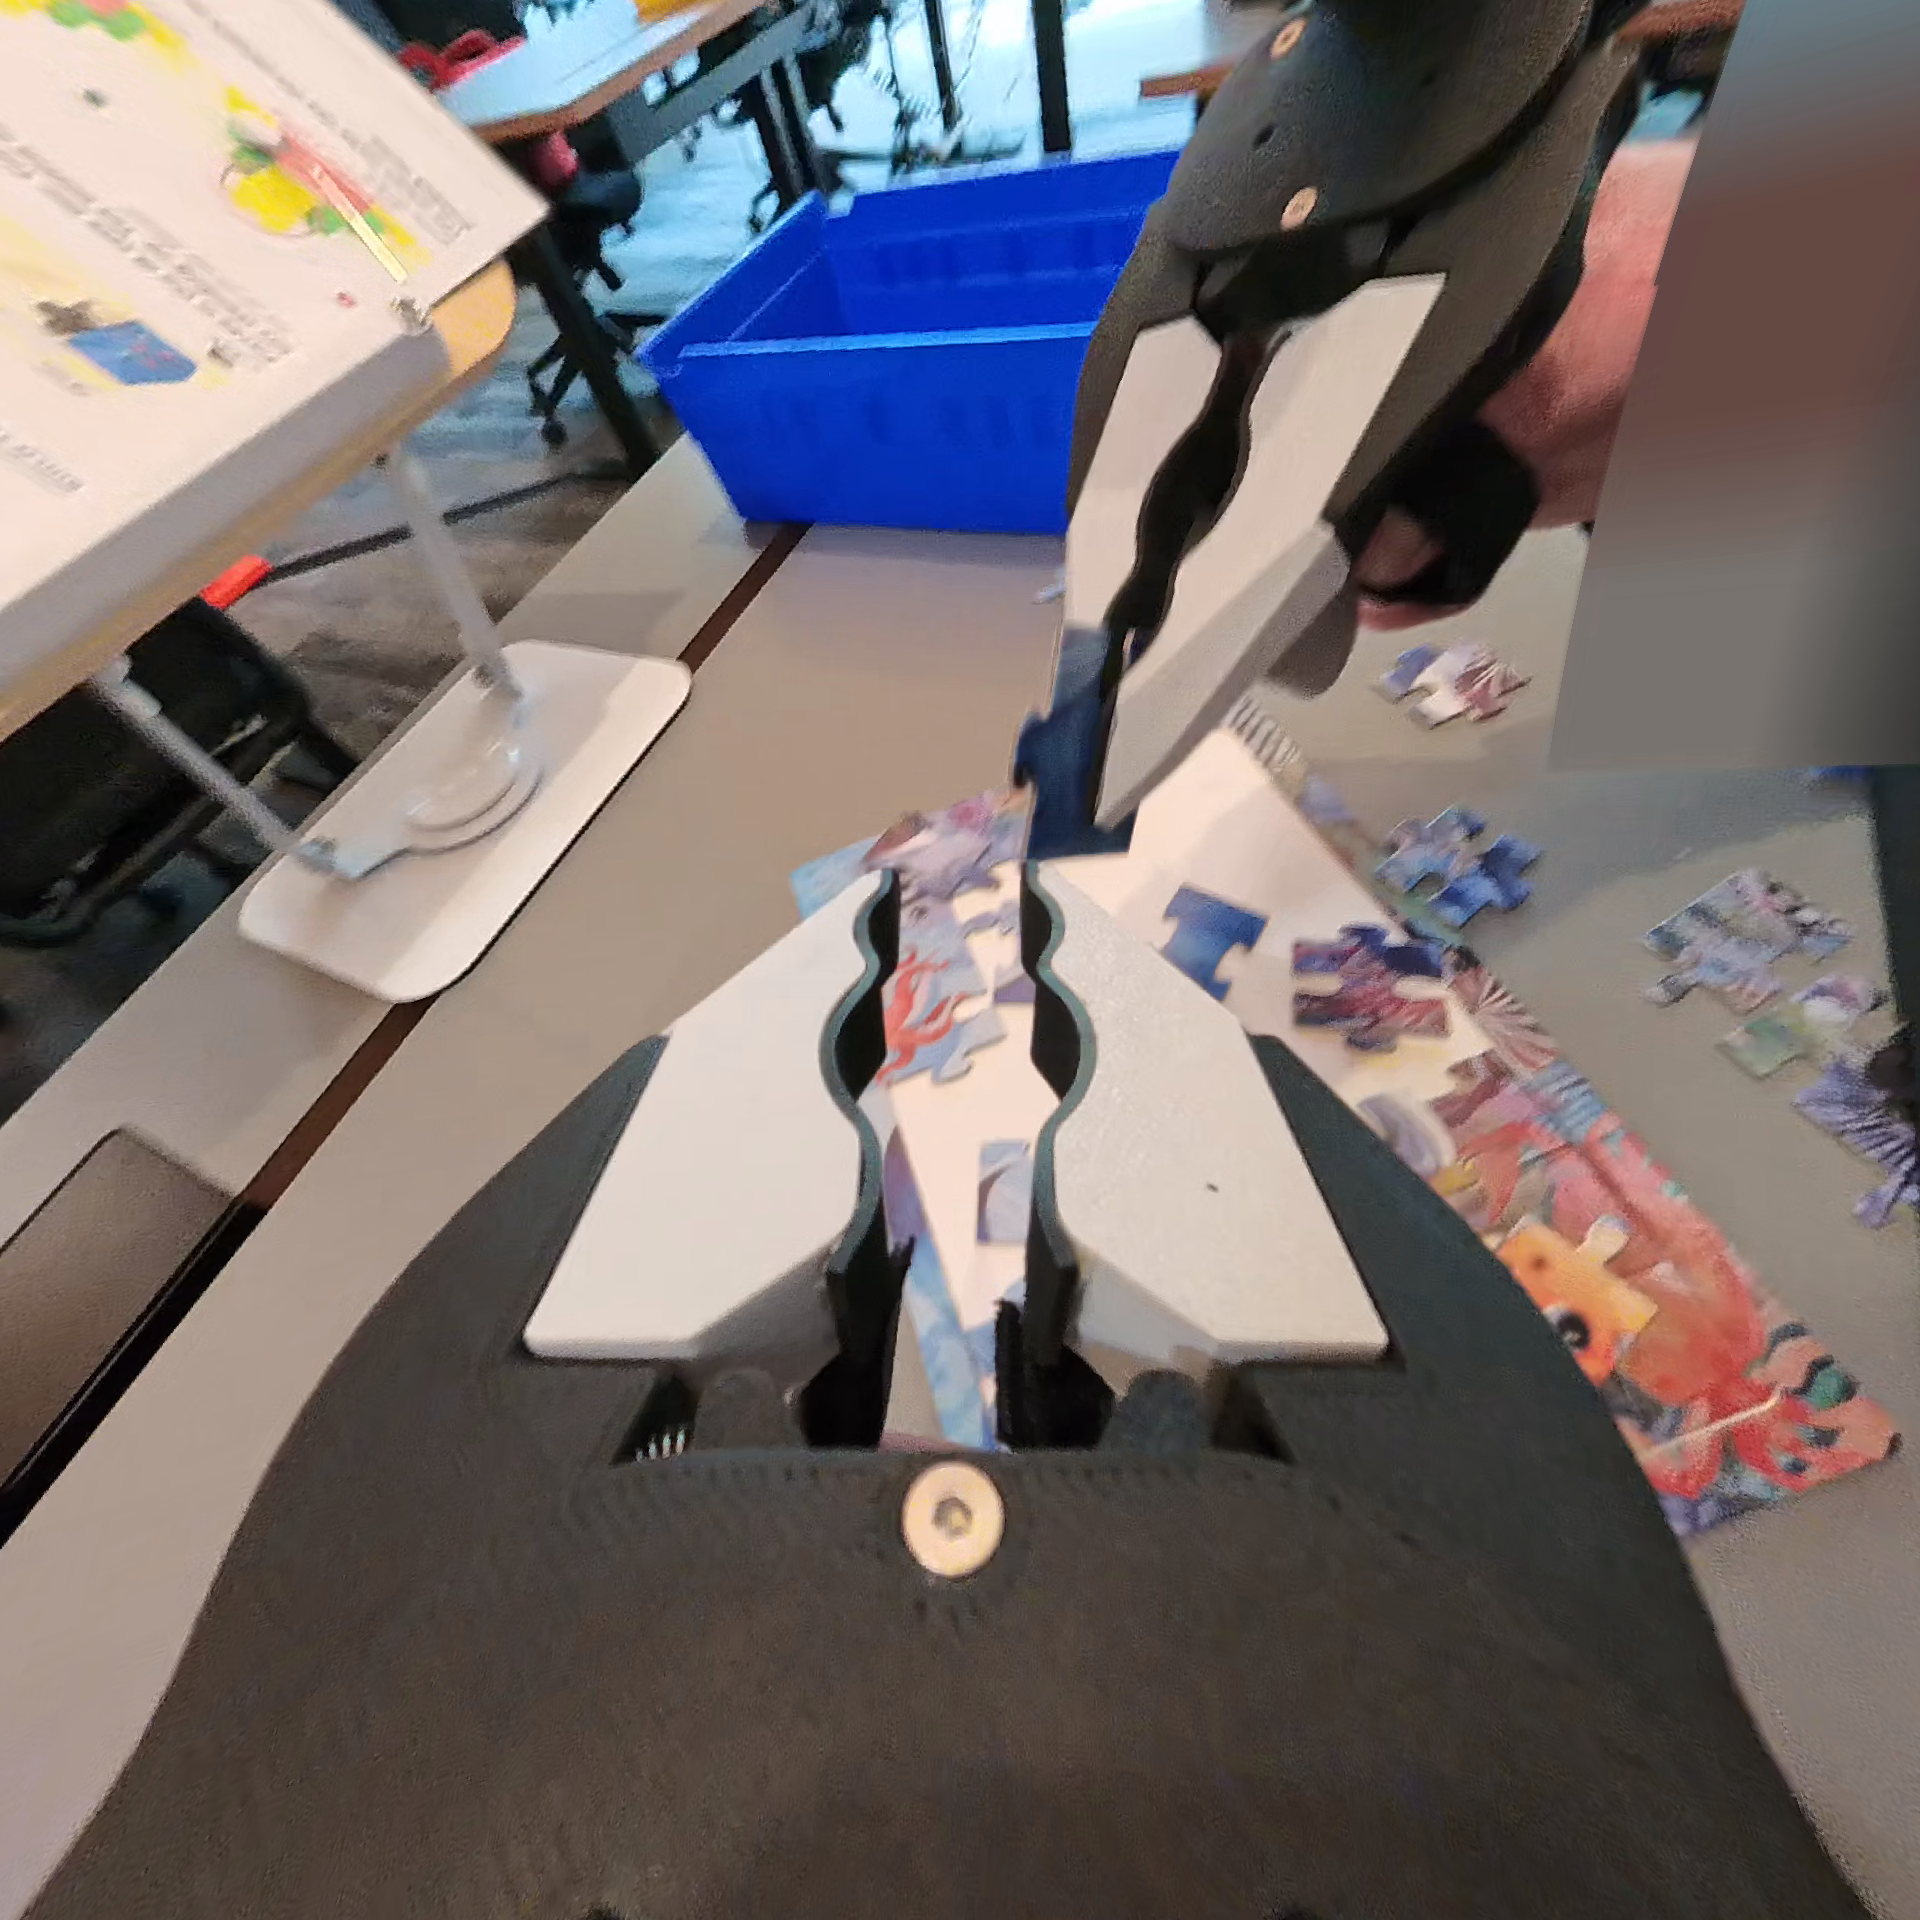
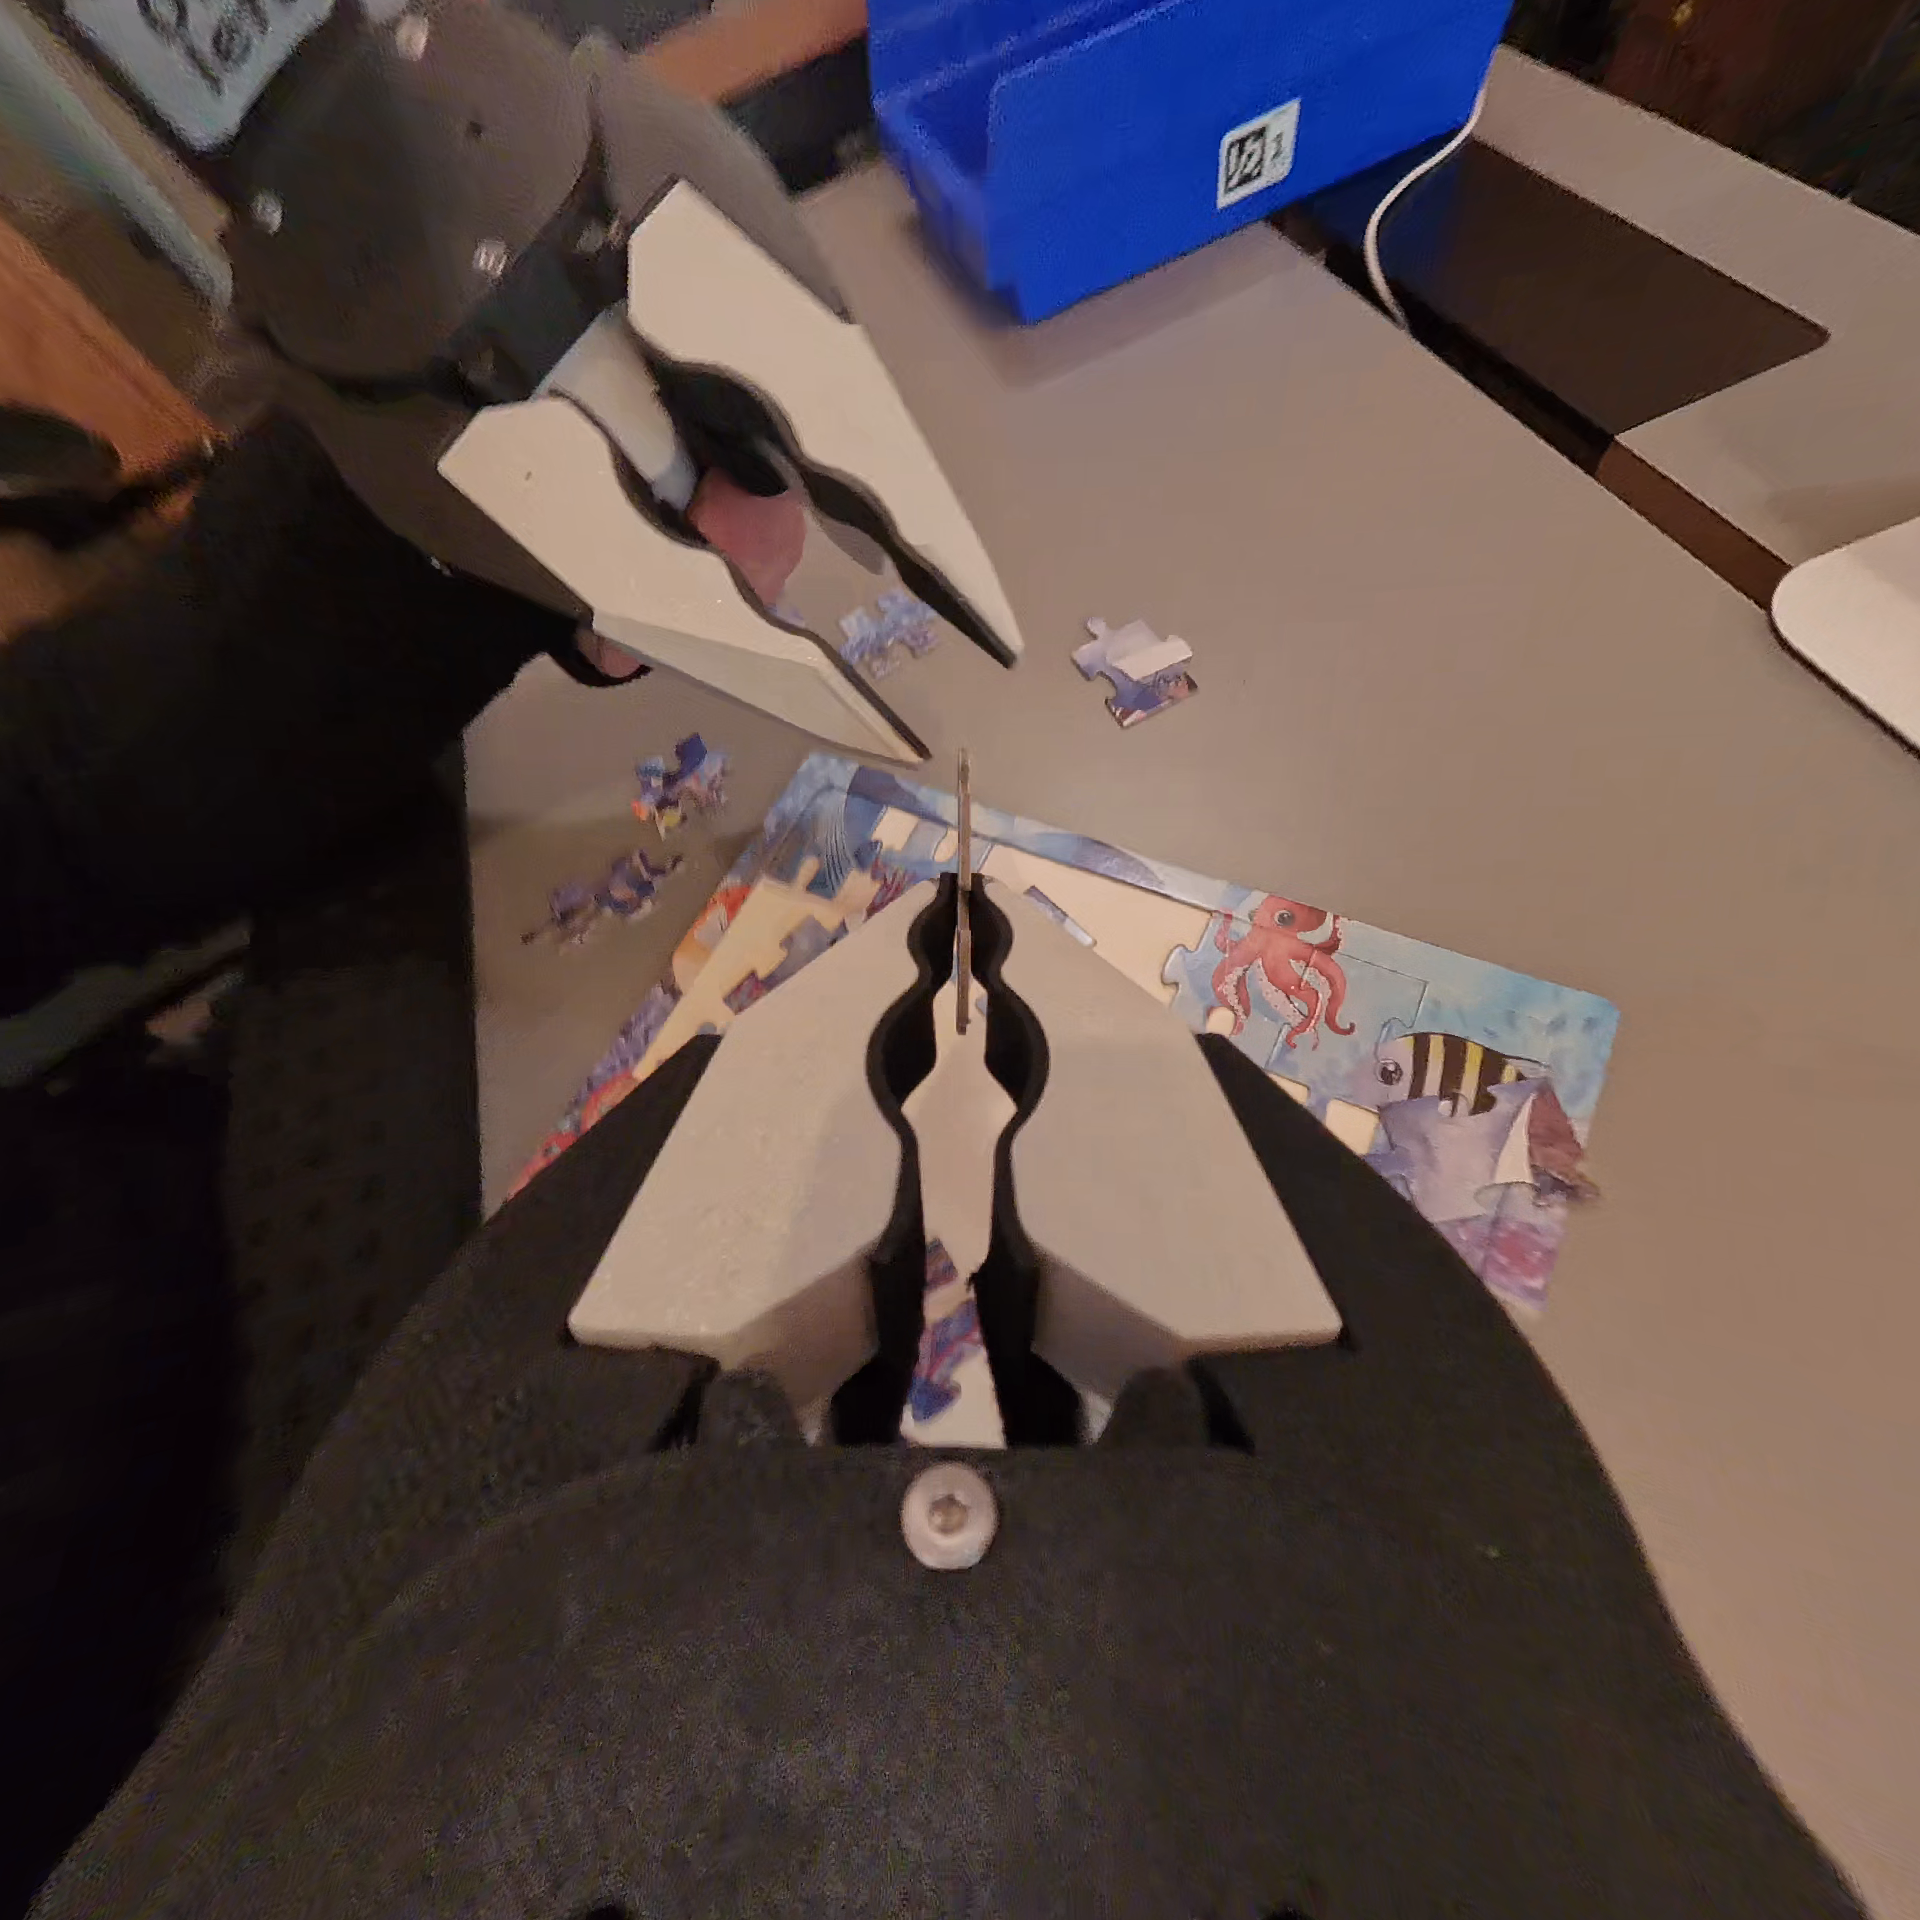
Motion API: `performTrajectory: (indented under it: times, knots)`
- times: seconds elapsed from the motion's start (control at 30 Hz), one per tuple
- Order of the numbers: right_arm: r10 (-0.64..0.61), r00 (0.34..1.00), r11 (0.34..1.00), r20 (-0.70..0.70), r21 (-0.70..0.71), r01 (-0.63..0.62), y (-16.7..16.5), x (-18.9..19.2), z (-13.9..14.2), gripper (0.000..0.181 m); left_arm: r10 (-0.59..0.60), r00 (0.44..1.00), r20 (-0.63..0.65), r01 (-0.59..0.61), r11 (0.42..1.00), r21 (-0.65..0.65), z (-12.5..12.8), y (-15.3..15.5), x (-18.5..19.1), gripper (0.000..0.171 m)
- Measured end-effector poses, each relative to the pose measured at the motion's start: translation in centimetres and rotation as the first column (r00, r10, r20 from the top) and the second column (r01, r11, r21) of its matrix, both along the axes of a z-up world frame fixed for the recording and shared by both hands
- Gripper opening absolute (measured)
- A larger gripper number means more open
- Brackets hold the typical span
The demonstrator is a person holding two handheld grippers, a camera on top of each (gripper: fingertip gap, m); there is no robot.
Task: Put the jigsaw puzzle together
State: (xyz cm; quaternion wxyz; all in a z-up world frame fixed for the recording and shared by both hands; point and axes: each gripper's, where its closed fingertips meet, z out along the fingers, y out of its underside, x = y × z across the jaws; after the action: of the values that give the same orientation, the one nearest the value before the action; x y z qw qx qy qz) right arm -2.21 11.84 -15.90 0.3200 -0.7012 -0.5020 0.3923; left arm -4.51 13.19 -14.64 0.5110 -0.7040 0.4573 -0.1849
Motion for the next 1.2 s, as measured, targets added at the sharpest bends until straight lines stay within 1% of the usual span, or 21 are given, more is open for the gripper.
performTrajectory:
  times: [0.07, 0.1, 0.2, 0.3, 0.33, 0.4, 0.47, 0.5, 0.53, 0.6, 0.63, 0.67, 0.77, 0.83, 0.87, 0.9, 0.97, 1.0, 1.07, 1.1, 1.2]
  knots:
    - [-0.057, 0.993, 0.995, -0.106, -0.083, 0.048, 0.9, -0.2, 0.1, 0.000, 0.017, 0.999, -0.028, -0.018, 0.999, -0.038, -1.1, -0.1, -0.9, 0.024]
    - [-0.096, 0.979, 0.989, -0.178, -0.127, 0.074, 1.4, -0.4, 0.3, 0.000, 0.013, 1.000, -0.013, -0.013, 0.997, -0.070, -1.7, -0.3, -1.0, 0.025]
    - [-0.133, 0.955, 0.975, -0.267, -0.206, 0.078, 1.7, -1.0, -0.8, 0.000, -0.011, 0.998, 0.061, 0.021, 0.987, -0.162, -3.3, -0.6, -0.4, 0.026]
    - [-0.163, 0.914, 0.943, -0.371, -0.332, 0.033, 1.8, -1.3, -1.0, 0.000, -0.020, 0.987, 0.159, 0.055, 0.975, -0.215, -3.6, -0.4, 0.6, 0.026]
    - [-0.171, 0.901, 0.933, -0.398, -0.360, 0.017, 1.9, -1.2, -0.9, 0.000, -0.005, 0.983, 0.182, 0.046, 0.974, -0.222, -3.7, -0.1, 0.8, 0.026]
    - [-0.171, 0.886, 0.921, -0.431, -0.389, -0.011, 1.9, -1.2, -0.7, 0.000, -0.016, 0.972, 0.236, 0.075, 0.966, -0.246, -3.7, -0.2, 1.5, 0.024]
    - [-0.171, 0.879, 0.925, -0.446, -0.380, -0.013, 1.9, -1.2, -0.5, 0.000, -0.021, 0.958, 0.284, 0.099, 0.960, -0.263, -3.6, -0.2, 2.1, 0.015]
    - [-0.162, 0.879, 0.923, -0.449, -0.383, -0.026, 1.7, -1.4, -0.5, 0.000, -0.018, 0.955, 0.295, 0.101, 0.959, -0.266, -3.6, -0.1, 2.3, 0.009]
    - [-0.163, 0.877, 0.919, -0.452, -0.392, -0.031, 1.7, -1.5, -0.5, 0.000, -0.015, 0.954, 0.300, 0.100, 0.959, -0.267, -3.6, 0.0, 2.2, 0.009]
    - [-0.155, 0.870, 0.916, -0.468, -0.397, -0.050, 1.7, -1.4, -0.3, 0.000, -0.036, 0.941, 0.336, 0.139, 0.948, -0.287, -3.4, -0.3, 2.2, 0.004]
    - [-0.160, 0.871, 0.918, -0.465, -0.394, -0.042, 1.8, -1.3, -0.3, 0.008, -0.033, 0.945, 0.327, 0.135, 0.947, -0.293, -3.4, -0.2, 2.0, 0.000]
    - [-0.166, 0.879, 0.925, -0.448, -0.379, -0.019, 2.0, -1.3, -0.5, 0.016, -0.039, 0.957, 0.289, 0.130, 0.945, -0.301, -3.7, -0.3, 1.6, 0.000]
    - [-0.175, 0.894, 0.957, -0.412, -0.286, 0.056, 3.0, -0.7, 0.0, 0.016, -0.043, 0.979, 0.200, 0.108, 0.938, -0.330, -4.0, -0.8, 0.2, 0.000]
    - [-0.148, 0.929, 0.983, -0.338, -0.150, 0.102, 3.5, -0.6, 0.1, 0.015, -0.028, 0.988, 0.154, 0.081, 0.932, -0.353, -4.4, -0.8, -0.9, 0.000]
    - [-0.122, 0.953, 0.991, -0.278, -0.082, 0.103, 3.5, -0.7, -0.4, 0.013, -0.030, 0.989, 0.145, 0.084, 0.919, -0.385, -4.8, -1.0, -1.2, 0.000]
    - [-0.093, 0.973, 0.996, -0.210, -0.029, 0.089, 3.3, -0.9, -1.0, 0.013, -0.046, 0.989, 0.141, 0.101, 0.905, -0.413, -5.2, -1.4, -1.3, 0.000]
    - [-0.030, 0.995, 0.999, -0.096, 0.013, 0.031, 2.5, -1.7, -2.4, 0.016, -0.062, 0.990, 0.127, 0.114, 0.883, -0.454, -6.2, -1.7, -1.4, 0.000]
    - [-0.008, 0.999, 1.000, -0.046, 0.029, 0.010, 2.3, -2.1, -3.2, 0.017, -0.076, 0.991, 0.105, 0.118, 0.868, -0.482, -7.0, -2.0, -1.4, 0.000]
    - [0.058, 0.996, 0.996, 0.070, 0.064, -0.063, 1.7, -2.6, -5.1, 0.014, -0.083, 0.995, 0.054, 0.099, 0.859, -0.502, -8.5, -2.0, -1.6, 0.000]
    - [0.065, 0.991, 0.993, 0.114, 0.090, -0.075, 1.8, -2.7, -5.8, 0.014, -0.088, 0.995, 0.041, 0.097, 0.855, -0.510, -9.0, -2.1, -1.6, 0.000]
    - [0.087, 0.985, 0.985, 0.151, 0.133, -0.107, 1.5, -2.7, -6.8, 0.009, -0.075, 0.997, 0.010, 0.070, 0.849, -0.524, -10.1, -1.9, -2.0, 0.000]
